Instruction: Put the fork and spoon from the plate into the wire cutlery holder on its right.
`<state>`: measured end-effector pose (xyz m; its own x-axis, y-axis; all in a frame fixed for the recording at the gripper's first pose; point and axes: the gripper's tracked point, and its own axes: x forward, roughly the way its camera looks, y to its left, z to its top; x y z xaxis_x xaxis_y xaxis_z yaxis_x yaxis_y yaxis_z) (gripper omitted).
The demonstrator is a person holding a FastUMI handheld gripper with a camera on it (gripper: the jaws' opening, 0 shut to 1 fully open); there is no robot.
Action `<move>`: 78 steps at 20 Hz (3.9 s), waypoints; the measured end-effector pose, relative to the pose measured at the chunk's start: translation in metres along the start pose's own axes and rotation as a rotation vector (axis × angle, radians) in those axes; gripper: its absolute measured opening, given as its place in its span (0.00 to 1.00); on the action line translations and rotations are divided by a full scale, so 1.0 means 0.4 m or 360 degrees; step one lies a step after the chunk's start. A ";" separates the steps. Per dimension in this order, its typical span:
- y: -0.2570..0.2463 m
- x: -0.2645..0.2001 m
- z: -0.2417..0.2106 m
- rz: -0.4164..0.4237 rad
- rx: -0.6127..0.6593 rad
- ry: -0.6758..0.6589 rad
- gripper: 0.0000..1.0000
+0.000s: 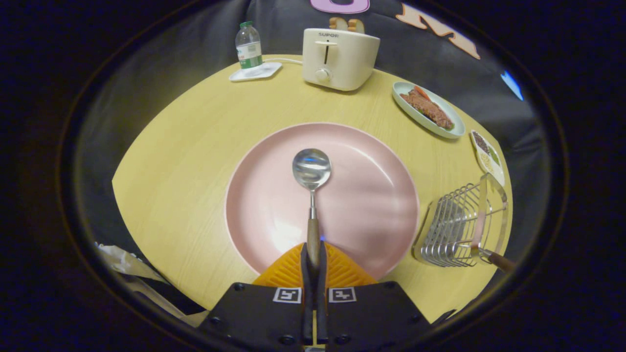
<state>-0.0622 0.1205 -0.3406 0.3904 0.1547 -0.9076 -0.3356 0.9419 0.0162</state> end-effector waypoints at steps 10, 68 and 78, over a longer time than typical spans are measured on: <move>-0.092 -0.123 0.055 -0.0034 -0.0027 -0.0034 0.06; -0.372 -0.353 0.104 -0.0035 0.0237 -0.0406 1.00; -0.327 -0.481 0.192 -0.0175 0.0384 -0.1092 1.00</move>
<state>-0.0275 -0.0097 -0.1358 0.8861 0.1330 -0.4439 -0.0965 0.9899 0.1039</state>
